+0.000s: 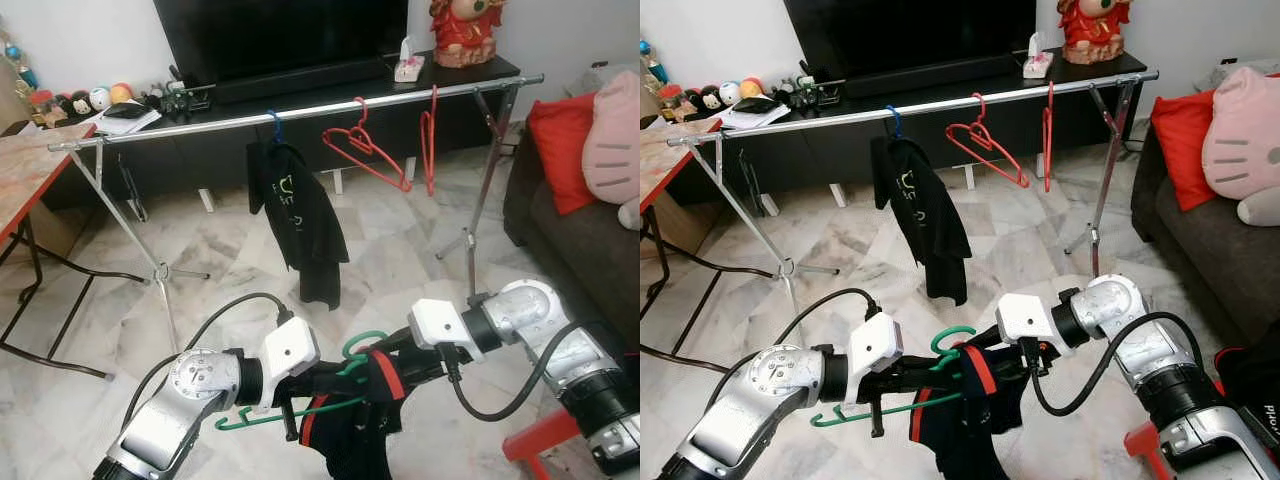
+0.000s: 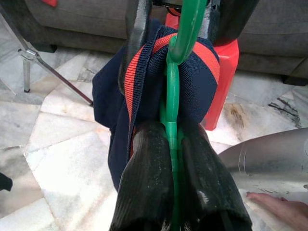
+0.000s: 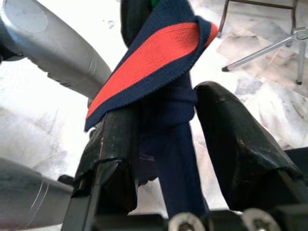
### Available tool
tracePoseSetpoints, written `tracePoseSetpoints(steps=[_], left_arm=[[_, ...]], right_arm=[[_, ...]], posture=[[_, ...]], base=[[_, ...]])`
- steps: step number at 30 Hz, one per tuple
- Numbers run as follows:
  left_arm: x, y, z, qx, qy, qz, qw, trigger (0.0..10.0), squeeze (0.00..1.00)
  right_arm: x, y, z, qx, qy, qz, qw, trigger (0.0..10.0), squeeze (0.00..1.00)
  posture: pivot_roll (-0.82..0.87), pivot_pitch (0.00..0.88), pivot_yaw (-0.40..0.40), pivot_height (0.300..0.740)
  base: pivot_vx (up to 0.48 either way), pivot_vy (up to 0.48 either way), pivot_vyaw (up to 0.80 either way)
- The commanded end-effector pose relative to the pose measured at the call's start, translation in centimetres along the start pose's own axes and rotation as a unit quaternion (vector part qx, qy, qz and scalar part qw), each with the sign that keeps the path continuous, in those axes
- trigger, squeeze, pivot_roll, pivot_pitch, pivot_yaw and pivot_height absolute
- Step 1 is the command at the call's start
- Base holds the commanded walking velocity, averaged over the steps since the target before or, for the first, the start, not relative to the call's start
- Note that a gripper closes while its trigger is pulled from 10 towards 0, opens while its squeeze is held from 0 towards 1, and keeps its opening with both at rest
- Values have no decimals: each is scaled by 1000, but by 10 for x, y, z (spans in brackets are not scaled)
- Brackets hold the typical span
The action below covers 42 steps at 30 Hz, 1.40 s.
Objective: Hang hanger
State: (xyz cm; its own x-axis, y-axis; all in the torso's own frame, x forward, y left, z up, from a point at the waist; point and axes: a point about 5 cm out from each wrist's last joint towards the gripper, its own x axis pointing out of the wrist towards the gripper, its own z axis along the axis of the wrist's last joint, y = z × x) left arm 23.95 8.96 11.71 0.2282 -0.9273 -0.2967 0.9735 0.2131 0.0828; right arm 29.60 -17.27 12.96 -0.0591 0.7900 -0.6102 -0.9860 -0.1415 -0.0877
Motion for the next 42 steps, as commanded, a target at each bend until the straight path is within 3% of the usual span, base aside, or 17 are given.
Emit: tracePoseSetpoints(steps=[1, 2, 15, 16, 17, 18, 19, 30, 31, 32, 33, 34, 35, 42], left_arm=[[-2, 1, 7, 26, -4, -5, 1000, 10000, 0], [-2, 1, 7, 27, -3, -5, 1000, 10000, 0], [-2, 2, 7, 28, -2, -3, 1000, 10000, 0], [-2, 2, 7, 28, -3, -2, 1000, 10000, 0], [-2, 2, 8, 28, -3, -2, 1000, 10000, 0], [-2, 2, 8, 28, -3, -2, 1000, 10000, 0], [-2, 3, 8, 28, -3, -2, 1000, 10000, 0], [-2, 4, 8, 28, -4, 4, 1000, 10000, 0], [-2, 4, 8, 28, -4, 4, 1000, 10000, 0], [-2, 4, 8, 28, -4, 4, 1000, 10000, 0], [-2, 4, 8, 28, -4, 5, 1000, 10000, 0], [-2, 4, 8, 29, -4, 5, 1000, 10000, 0], [-1, 5, 8, 29, -5, 5, 1000, 10000, 0], [0, 5, 10, 28, -8, 6, 1000, 10000, 0]], right_arm=[[-2, -3, 5, -11, 9, 11, 1000, 2667, 0], [-2, -3, 4, -11, 15, 15, 1000, 0, 0], [2, -3, -3, -9, 42, 25, 999, 0, 0], [4, -2, -4, -11, 48, 27, 998, 314, 0], [5, -2, -5, -13, 50, 26, 998, 3843, 0], [5, -2, -5, -14, 51, 25, 998, 8667, 0], [6, -2, -5, -14, 51, 27, 998, 10000, 0], [11, -1, -6, -16, 57, 33, 998, 10000, 0], [11, -1, -6, -15, 56, 34, 998, 10000, 898], [11, -1, -6, -17, 58, 34, 998, 10000, 1000], [11, -1, -6, -18, 59, 33, 998, 10000, 1000], [11, -2, -7, -20, 64, 30, 997, 10000, 882], [11, -2, -8, -21, 68, 32, 997, 10000, 0], [14, -2, -10, -18, 74, 31, 997, 10000, 0]], posture=[[-109, 0, 140, 740], [-108, 0, 140, 740], [-106, 0, 140, 740], [-106, 0, 140, 740], [-106, 0, 140, 740], [-108, 0, 140, 740], [-108, 0, 140, 740], [-105, 0, 138, 740], [-104, 0, 139, 740], [-105, 0, 140, 740], [-105, 0, 140, 740], [-105, 0, 140, 740], [-105, 0, 140, 740], [-104, 0, 141, 740]], base=[[0, 0, 0], [0, 0, 0], [0, 0, 0], [0, 0, 0], [0, 0, 0], [0, 0, 0], [0, 0, 0], [0, 0, 0], [0, 0, 0], [0, 0, 0], [0, 0, 0], [0, 0, 0], [0, 0, 0], [0, 0, 0]])
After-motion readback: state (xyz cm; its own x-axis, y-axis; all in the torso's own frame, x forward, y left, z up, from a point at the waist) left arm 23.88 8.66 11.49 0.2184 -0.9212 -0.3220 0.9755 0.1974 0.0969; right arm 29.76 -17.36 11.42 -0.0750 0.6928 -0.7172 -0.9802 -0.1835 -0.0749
